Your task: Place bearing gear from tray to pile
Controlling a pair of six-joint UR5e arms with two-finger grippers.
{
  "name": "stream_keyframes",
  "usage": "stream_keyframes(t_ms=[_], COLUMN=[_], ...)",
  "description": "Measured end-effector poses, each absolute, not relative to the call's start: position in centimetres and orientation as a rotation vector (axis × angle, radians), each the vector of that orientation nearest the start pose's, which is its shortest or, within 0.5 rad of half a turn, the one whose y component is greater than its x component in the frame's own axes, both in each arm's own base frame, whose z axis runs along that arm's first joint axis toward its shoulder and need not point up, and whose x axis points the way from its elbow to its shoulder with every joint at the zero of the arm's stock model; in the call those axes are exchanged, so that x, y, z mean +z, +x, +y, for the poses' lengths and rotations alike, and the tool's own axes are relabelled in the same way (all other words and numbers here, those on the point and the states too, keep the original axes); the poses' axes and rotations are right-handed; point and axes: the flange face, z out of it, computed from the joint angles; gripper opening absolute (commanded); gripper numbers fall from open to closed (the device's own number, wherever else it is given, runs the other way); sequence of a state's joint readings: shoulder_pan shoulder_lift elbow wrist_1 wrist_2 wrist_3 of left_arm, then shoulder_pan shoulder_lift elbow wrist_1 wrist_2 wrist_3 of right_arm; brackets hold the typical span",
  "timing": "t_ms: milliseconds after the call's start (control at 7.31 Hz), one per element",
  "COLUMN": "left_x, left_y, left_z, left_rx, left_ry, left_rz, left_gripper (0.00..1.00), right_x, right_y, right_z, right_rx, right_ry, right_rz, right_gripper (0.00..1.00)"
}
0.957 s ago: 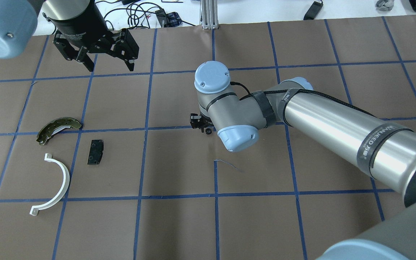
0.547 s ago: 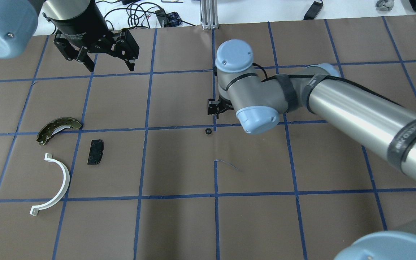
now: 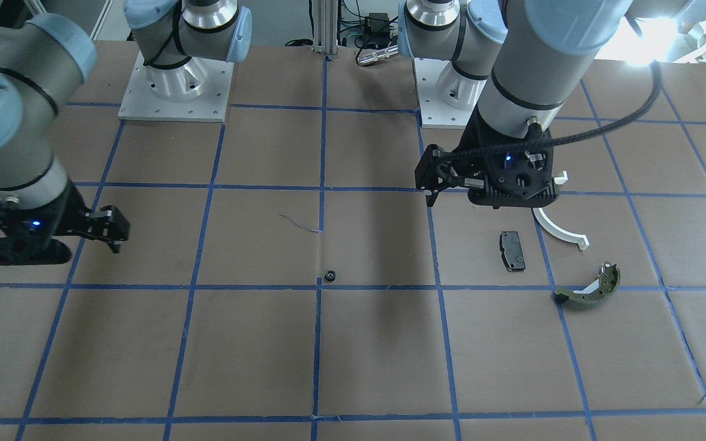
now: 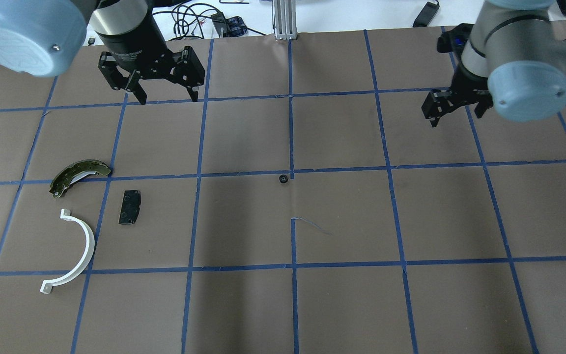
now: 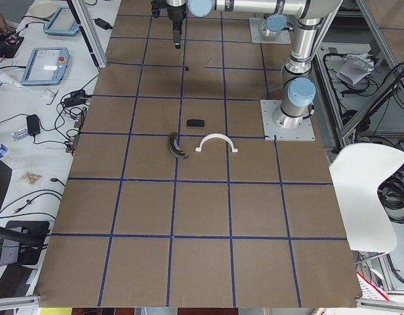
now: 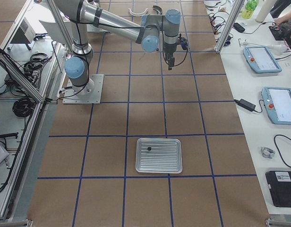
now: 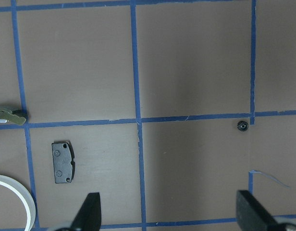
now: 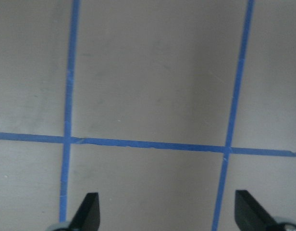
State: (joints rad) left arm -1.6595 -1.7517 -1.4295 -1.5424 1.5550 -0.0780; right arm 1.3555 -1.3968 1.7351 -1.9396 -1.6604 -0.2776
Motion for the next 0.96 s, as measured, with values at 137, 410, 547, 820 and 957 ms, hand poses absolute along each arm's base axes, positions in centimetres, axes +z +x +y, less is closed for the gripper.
stream_keyframes(t_ms=[137,410,547,820,957], left_x=[44.3,38.1,34.2,27.1,24.3], left_y=[-21.1,-25.4,-27.3,-31.1,-32.1], left_z=[-55.9,-57.2,-57.1,-55.2,-53.6], left_rx=[0.040,0.076,0.082,0.045,0.065], left_ry=[0.020,0.013,0.020,0.029,0.044], left_rz=[3.154,3.148,3.145,3.149,3.144], left_gripper=[1.00,1.00,1.00,1.00,1.00], right_x=[35.8,34.8,33.9,30.8,28.9], right_y=[-5.3,-16.7,-21.8,-30.7,-34.1], right_z=[-55.3,-53.1,-51.3,-47.6,-46.4], right_rx=[0.014,-0.020,-0.034,-0.018,0.004], right_ry=[0.019,0.038,-0.003,-0.024,-0.029], right_rz=[3.211,3.092,3.060,3.040,3.076], right_gripper=[1.00,1.00,1.00,0.98,0.97])
